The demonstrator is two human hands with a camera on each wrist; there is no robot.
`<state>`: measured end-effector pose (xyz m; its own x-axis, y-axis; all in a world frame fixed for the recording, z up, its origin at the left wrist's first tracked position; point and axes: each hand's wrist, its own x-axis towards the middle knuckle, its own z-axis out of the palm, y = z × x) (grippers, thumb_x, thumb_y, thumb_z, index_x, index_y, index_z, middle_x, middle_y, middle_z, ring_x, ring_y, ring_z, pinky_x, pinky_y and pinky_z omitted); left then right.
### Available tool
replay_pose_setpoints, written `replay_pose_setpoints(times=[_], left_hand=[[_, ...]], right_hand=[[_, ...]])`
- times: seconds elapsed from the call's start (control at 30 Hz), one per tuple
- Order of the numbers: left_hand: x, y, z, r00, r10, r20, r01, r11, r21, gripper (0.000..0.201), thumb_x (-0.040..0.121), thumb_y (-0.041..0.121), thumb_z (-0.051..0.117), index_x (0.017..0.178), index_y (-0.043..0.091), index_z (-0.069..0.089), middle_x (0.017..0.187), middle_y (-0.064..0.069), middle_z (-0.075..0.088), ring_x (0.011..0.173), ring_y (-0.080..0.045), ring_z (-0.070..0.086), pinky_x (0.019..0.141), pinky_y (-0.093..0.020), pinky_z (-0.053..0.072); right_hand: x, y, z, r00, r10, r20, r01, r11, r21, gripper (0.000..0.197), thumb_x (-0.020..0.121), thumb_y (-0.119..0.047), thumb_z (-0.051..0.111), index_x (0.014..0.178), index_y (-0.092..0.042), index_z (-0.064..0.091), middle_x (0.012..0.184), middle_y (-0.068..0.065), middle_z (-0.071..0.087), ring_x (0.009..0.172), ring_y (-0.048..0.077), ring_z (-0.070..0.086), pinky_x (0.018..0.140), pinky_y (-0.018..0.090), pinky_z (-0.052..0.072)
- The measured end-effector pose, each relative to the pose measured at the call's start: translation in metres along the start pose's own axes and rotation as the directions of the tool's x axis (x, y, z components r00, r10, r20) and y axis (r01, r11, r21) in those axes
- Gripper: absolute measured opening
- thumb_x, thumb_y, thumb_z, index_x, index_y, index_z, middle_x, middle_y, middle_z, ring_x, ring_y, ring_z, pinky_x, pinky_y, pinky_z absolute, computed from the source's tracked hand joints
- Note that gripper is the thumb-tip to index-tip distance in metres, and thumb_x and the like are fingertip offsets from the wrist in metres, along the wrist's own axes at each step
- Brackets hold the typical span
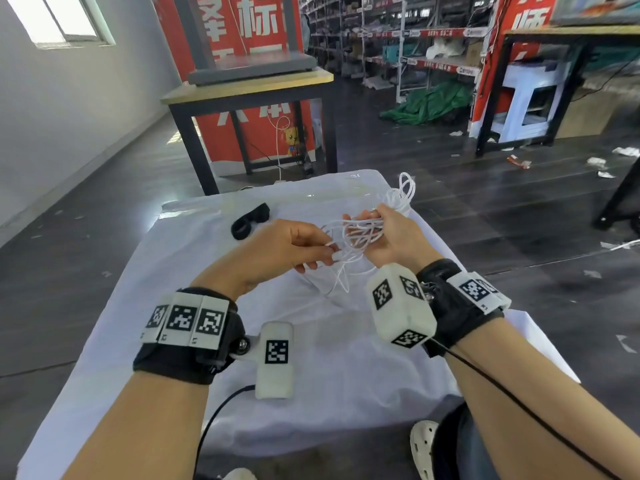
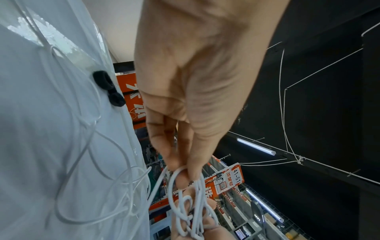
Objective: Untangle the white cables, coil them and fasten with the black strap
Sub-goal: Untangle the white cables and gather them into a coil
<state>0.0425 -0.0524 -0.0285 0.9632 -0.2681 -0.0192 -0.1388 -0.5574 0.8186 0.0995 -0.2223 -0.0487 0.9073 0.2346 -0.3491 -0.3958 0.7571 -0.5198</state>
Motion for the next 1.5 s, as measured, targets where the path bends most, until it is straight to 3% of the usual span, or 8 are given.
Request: replay_pose_setpoints(times=[0.17,0.27,0.47,0.6,0.87,1.1,1.33,1.5], left_hand=[[0.005,0.002,0.0,0.956,0.054,-0.289,-0.07,0.996,-0.046,0.031,0.081,0.037,0.07,0.109,0.027,0.059,0.11,0.013,0.06,0.093,0.001,0.056,0.082,-0.018,0.044],[0.007,0.011,0.011,0.976,0.096,-0.195,-0.091,0.995,0.038,0.063,0.079,0.045,0.07,0.134,0.032,0.041,0.126,0.023,0.046,0.113,0.01,0.044,0.096,-0.014,0.037],[0.008,0.009,0.028,0.993,0.076,-0.088,-0.086,0.989,-0.117,0.043,0.09,0.027,0.065,0.128,0.022,0.047,0.104,-0.001,0.07,0.088,-0.02,0.07,0.085,-0.042,0.054],[0.005,0.016,0.026,0.996,0.049,-0.069,-0.072,0.924,-0.375,0.037,0.093,0.019,0.061,0.127,0.016,0.048,0.1,-0.004,0.068,0.081,-0.019,0.068,0.077,-0.038,0.057],[-0.001,-0.003,-0.008,0.997,-0.053,-0.05,0.051,0.998,-0.036,0.013,0.089,0.022,0.065,0.094,0.012,0.071,0.062,0.004,0.064,0.059,-0.01,0.057,0.067,-0.021,0.048],[-0.003,-0.005,-0.028,0.956,-0.126,-0.265,0.048,0.958,-0.282,0.008,0.088,0.019,0.066,0.089,0.012,0.07,0.088,-0.007,0.057,0.059,-0.006,0.047,0.075,-0.027,0.056],[-0.002,0.009,-0.029,0.891,-0.023,-0.453,-0.105,0.961,-0.255,0.016,0.091,0.029,0.061,0.099,0.018,0.069,0.064,0.008,0.051,0.059,-0.006,0.044,0.061,-0.018,0.042],[-0.003,0.018,-0.019,0.928,0.013,-0.374,-0.148,0.931,-0.335,0.012,0.095,0.024,0.056,0.097,0.018,0.066,0.065,0.01,0.053,0.056,-0.005,0.045,0.06,-0.018,0.04]], right_hand=[[-0.01,0.001,0.006,0.985,-0.173,-0.012,0.171,0.982,-0.078,0.032,0.101,-0.012,0.04,0.069,-0.01,0.041,0.057,0.003,0.037,0.055,0.015,0.04,0.051,0.027,0.055],[-0.016,0.01,0.013,0.973,-0.225,0.059,0.232,0.938,-0.257,0.02,0.101,-0.015,0.042,0.084,-0.007,0.048,0.065,0.005,0.043,0.059,0.016,0.047,0.049,0.025,0.055],[-0.026,0.01,0.019,0.965,-0.162,0.208,0.236,0.882,-0.409,0.026,0.098,-0.024,0.051,0.078,-0.008,0.051,0.063,0.006,0.055,0.048,0.015,0.059,0.044,0.023,0.048],[-0.031,0.008,0.021,0.926,-0.207,0.317,0.312,0.892,-0.328,0.018,0.098,-0.018,0.051,0.083,-0.008,0.053,0.063,0.002,0.06,0.06,0.015,0.064,0.066,0.034,0.049],[-0.013,-0.037,-0.004,0.79,-0.573,-0.219,0.586,0.81,-0.008,0.023,0.1,-0.009,0.037,0.078,-0.012,0.036,0.064,0.004,0.038,0.046,0.015,0.045,0.051,0.025,0.048],[0.001,-0.032,-0.007,0.643,-0.739,-0.203,0.582,0.643,-0.497,0.025,0.1,-0.023,0.038,0.076,-0.021,0.033,0.072,-0.003,0.04,0.051,0.009,0.033,0.05,0.024,0.035],[-0.001,-0.007,-0.005,0.941,-0.301,0.151,0.27,0.406,-0.873,0.024,0.098,-0.035,0.044,0.081,-0.018,0.043,0.065,-0.001,0.038,0.048,0.011,0.032,0.041,0.021,0.03],[-0.022,0.011,0.006,0.986,0.024,0.165,0.152,0.277,-0.949,0.039,0.096,-0.054,0.04,0.079,-0.019,0.046,0.067,0.001,0.044,0.046,0.01,0.033,0.04,0.017,0.028]])
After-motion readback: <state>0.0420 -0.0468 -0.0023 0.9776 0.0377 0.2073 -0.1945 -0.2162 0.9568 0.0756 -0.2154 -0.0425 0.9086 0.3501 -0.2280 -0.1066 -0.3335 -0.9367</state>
